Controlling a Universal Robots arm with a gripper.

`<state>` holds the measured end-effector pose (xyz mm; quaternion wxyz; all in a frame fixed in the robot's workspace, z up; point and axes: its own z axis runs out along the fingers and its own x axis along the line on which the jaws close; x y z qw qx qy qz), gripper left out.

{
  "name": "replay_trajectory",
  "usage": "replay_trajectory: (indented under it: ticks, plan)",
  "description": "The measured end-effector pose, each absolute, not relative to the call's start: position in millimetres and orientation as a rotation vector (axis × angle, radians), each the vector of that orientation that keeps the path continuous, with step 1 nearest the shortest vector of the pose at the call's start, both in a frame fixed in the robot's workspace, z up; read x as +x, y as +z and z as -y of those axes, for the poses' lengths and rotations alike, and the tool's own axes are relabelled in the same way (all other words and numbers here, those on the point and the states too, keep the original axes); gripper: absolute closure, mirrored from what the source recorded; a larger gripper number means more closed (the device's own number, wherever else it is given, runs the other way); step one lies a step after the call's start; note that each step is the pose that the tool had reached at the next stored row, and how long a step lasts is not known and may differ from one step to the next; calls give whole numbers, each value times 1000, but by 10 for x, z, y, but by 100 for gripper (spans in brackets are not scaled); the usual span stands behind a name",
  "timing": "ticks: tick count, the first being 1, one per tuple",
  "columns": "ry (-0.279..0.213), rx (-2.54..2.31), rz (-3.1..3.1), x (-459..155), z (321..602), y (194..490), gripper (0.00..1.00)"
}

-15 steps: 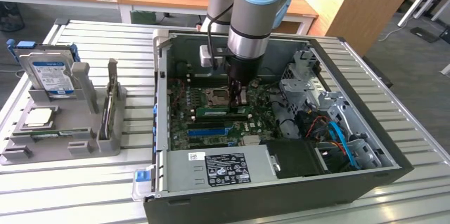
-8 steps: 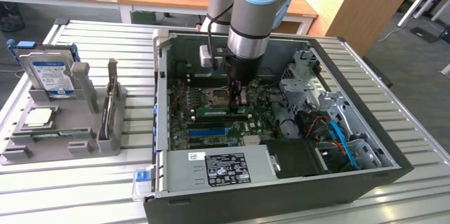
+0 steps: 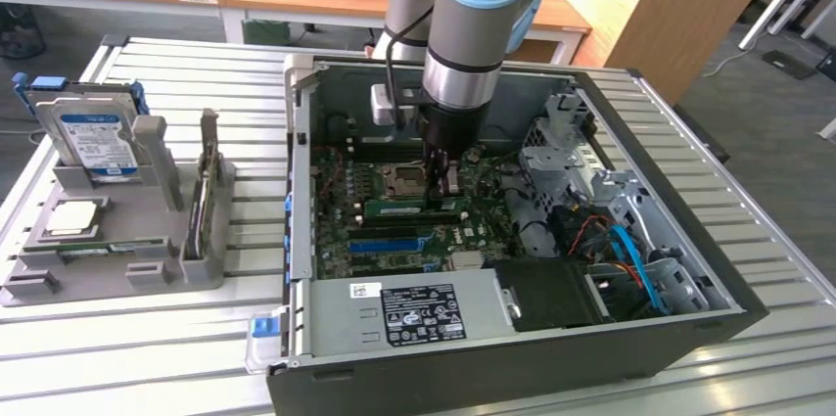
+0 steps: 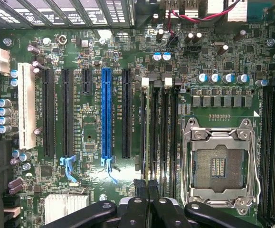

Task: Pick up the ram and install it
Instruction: 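Insert the ram into the slot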

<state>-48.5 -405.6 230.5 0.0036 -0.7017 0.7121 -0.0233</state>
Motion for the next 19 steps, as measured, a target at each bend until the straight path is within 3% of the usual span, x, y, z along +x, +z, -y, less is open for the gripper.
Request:
replay_trajectory:
  ticks: [19]
  plan:
    - [-66, -2199, -2237, -472, 4064, 2305, 88]
